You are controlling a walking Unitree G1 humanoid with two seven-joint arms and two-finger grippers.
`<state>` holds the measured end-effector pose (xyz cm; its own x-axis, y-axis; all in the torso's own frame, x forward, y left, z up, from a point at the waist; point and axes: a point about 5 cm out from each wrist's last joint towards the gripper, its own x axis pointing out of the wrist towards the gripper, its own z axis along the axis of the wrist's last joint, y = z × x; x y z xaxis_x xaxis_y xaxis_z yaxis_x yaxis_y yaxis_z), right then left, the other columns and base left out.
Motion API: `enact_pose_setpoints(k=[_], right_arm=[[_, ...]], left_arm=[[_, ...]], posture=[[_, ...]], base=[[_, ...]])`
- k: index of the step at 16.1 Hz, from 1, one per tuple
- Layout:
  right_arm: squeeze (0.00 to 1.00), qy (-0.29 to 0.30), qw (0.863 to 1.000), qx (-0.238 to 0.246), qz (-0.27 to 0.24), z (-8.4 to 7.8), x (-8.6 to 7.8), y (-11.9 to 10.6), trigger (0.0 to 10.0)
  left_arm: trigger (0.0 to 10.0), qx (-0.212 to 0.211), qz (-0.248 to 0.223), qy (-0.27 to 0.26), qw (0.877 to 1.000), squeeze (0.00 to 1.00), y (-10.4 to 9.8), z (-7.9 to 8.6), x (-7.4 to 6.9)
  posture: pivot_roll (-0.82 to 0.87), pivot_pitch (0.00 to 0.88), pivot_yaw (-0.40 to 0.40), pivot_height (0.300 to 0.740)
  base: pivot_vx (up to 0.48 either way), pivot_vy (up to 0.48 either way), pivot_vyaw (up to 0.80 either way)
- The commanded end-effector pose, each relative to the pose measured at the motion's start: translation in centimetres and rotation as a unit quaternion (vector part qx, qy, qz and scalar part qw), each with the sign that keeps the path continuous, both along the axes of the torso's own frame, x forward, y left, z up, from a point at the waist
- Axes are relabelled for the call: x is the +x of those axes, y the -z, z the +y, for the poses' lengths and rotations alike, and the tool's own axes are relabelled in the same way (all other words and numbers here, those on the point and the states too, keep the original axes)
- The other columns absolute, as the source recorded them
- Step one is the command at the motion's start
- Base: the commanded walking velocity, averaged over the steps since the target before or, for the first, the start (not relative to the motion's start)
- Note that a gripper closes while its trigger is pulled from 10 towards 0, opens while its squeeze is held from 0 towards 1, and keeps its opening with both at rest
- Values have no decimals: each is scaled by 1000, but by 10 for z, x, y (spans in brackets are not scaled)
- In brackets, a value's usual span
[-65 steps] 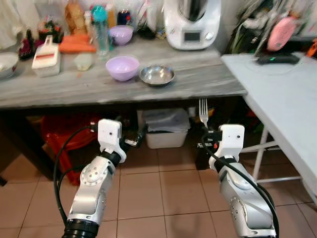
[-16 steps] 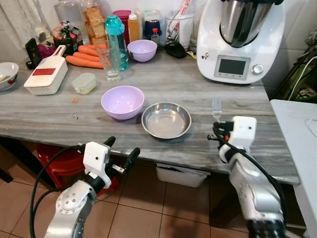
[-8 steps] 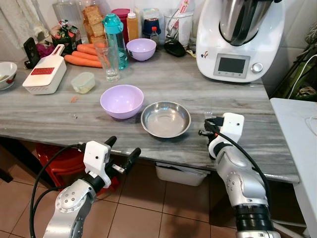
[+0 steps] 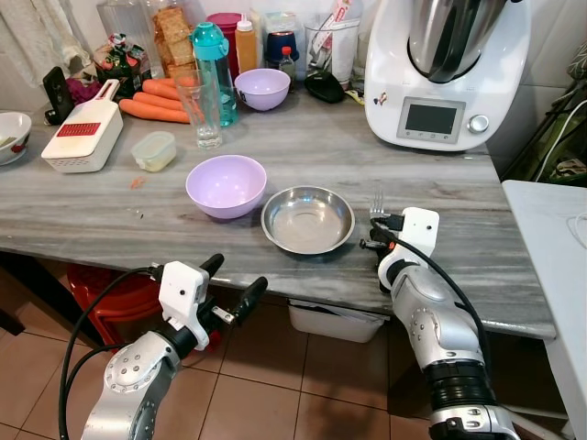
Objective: Setting the table
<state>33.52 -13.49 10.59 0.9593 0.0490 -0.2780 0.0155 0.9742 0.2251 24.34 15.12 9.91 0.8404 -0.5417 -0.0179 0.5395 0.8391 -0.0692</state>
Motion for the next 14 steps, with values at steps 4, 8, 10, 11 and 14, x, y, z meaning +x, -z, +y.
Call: enact_pose_setpoints(k=[4,8,10,11,14], right_arm=[[0,-2,1000,0,-4,2,4,1,10000],[0,-2,1000,-2,0,-1,4,5,10000],[0,-3,1000,-3,0,-1,5,6,10000],[0,-4,1000,-3,0,0,5,6,10000],[1000,-6,1000,-3,-3,0,6,5,10000]], left_arm=[[10000,2,-5,13,1000,0,-4,-2,-1],[10000,-8,1,31,999,0,-4,-5,-2],[10000,-19,4,53,998,0,-5,-10,-5],[10000,-19,4,55,998,0,-5,-10,-5],[10000,-14,2,56,998,0,-5,-10,-5]], posture=[[-29,67,3,740],[-30,64,-1,740],[-29,60,-5,740],[-29,60,-5,740],[-29,60,-5,740]], base=[[0,0,0],[0,0,0],[0,0,0],[0,0,0],[0,0,0]])
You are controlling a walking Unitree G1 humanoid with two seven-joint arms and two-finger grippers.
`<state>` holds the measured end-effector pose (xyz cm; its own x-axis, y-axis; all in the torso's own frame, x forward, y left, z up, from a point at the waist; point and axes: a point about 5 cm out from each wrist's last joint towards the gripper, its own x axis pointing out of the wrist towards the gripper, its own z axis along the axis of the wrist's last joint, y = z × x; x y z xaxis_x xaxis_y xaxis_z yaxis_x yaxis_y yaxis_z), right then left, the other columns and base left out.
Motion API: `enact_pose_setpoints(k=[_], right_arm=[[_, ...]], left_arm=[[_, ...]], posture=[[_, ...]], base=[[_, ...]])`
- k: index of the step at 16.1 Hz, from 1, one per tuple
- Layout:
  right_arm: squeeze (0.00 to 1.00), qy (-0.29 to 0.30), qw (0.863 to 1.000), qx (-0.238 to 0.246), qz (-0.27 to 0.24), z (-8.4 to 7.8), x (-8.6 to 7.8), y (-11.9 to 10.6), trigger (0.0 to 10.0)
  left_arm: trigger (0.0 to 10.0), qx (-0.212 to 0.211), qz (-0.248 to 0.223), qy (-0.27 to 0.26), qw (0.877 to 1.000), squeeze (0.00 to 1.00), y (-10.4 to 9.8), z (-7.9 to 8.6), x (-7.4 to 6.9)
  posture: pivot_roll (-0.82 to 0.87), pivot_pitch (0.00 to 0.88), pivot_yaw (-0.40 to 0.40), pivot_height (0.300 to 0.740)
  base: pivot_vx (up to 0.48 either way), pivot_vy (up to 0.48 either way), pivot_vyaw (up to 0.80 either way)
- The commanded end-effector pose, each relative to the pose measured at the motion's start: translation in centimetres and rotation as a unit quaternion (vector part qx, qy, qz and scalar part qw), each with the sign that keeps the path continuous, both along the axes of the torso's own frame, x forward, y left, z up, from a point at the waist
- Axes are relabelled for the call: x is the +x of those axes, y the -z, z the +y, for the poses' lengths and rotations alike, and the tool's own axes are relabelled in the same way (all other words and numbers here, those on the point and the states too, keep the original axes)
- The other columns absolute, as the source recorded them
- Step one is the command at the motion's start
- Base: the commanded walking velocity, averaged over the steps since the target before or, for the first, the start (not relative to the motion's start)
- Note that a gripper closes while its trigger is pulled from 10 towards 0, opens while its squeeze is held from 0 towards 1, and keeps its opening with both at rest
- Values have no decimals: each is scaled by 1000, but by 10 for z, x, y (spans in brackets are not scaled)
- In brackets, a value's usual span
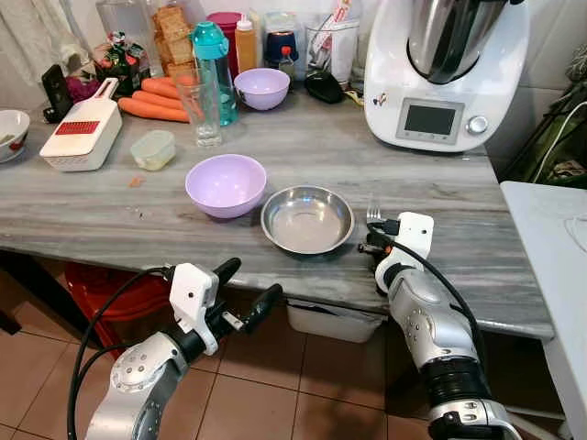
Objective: Setting the table
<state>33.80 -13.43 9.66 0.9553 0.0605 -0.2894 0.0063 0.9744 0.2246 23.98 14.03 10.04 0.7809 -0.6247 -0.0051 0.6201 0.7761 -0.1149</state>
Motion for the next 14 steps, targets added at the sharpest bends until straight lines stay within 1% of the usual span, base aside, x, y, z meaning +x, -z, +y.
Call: enact_pose_setpoints(k=[1,6,10,12,14], right_arm=[[1000,0,1000,-3,-9,0,3,-4,10000],[1000,4,1000,0,-11,-1,3,-4,10000],[1000,11,1000,7,-21,-2,3,-9,10000],[1000,14,999,14,-37,-3,1,-16,10000],[1000,14,998,5,-55,-6,-2,-23,10000]], left_arm=[[10000,9,-7,4,1000,0,-3,0,-1],[10000,10,-6,5,1000,0,-3,0,-1],[10000,11,-7,2,1000,0,-3,1,0],[10000,8,-17,-5,1000,0,-7,1,2],[10000,2,-25,-7,1000,0,-11,0,3]], posture=[[-29,60,-5,740],[-33,59,-2,740],[-33,61,-1,740],[-33,61,-1,740],[-33,61,-1,740]], base=[[0,0,0],[0,0,0],[0,0,0],[0,0,0],[0,0,0]])
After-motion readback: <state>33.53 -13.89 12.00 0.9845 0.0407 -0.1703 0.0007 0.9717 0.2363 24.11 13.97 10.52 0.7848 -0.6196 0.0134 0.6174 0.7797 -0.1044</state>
